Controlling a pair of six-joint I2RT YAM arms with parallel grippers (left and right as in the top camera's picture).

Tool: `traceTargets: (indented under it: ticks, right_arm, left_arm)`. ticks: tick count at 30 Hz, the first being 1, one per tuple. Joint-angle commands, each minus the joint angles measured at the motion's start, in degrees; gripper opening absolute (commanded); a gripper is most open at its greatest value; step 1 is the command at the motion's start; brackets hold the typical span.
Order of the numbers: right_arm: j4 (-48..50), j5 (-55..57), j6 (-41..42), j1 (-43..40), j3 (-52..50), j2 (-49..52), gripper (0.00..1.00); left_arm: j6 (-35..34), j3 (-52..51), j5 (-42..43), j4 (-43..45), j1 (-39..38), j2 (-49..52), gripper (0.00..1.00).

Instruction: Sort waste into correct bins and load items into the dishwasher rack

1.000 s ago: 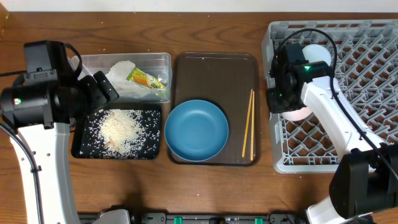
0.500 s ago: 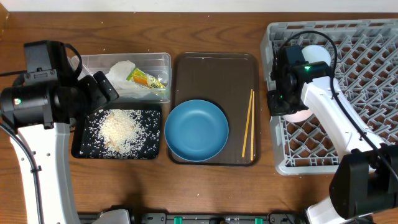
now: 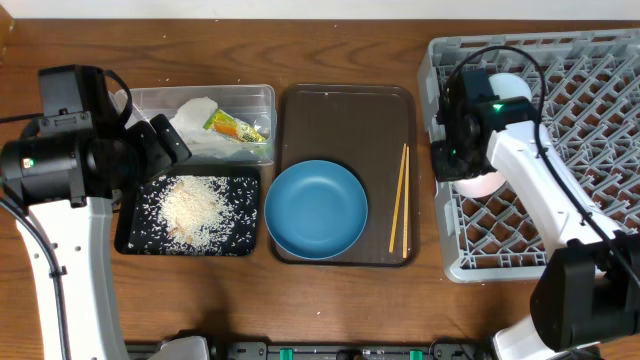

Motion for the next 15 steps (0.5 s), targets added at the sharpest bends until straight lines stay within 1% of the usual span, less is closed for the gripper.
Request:
traceTargets:
  ticks: [1, 6, 11, 15]
  right_arm:
    - [-0.4, 1.0, -0.3, -2.5, 1.8, 0.3, 0.01]
    - [-3.7, 3.4, 0.1, -5.9, 1.7, 0.3, 0.01]
    - [-4.1, 3.6, 1.0, -8.1, 0.1, 0.3, 0.01]
    - [-4.9, 10.4, 3.6, -9.4, -0.3, 0.3, 0.01]
  left_arm:
    - [0.3, 0.1, -0.9, -0.1, 0.3, 0.1, 0.96]
    - [0.3, 0.1, -0.9, -0.1, 0.3, 0.1, 0.96]
    - [0.3, 0.1, -0.9, -0.1, 0.3, 0.1, 0.96]
    - [0.3, 0.1, -0.9, -0.1, 0.3, 0.1, 0.96]
